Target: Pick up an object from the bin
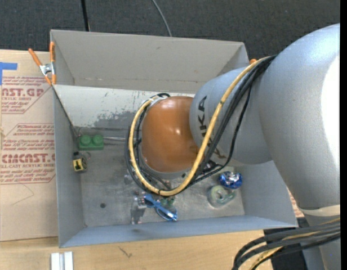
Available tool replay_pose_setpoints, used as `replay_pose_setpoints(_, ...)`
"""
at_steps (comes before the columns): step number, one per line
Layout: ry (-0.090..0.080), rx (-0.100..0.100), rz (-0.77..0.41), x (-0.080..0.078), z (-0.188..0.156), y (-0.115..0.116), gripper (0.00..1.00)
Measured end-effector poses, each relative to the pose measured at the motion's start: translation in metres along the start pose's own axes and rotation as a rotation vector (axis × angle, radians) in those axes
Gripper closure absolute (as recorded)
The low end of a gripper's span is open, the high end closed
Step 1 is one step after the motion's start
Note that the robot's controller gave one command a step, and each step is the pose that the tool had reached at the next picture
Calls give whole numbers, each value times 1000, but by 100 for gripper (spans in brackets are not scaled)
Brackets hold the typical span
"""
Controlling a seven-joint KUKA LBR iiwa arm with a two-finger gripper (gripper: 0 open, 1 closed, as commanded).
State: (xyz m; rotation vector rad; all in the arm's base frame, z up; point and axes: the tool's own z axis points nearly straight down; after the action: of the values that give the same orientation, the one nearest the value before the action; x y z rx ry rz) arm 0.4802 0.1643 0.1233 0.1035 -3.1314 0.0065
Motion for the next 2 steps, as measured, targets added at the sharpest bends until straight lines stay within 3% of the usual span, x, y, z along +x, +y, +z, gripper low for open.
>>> replay_pose_setpoints(1, -8, -1, -249, -14, 43, -75, 0)
replay_pose_setpoints(2, -8, -4, -253, -14, 42, -72, 100)
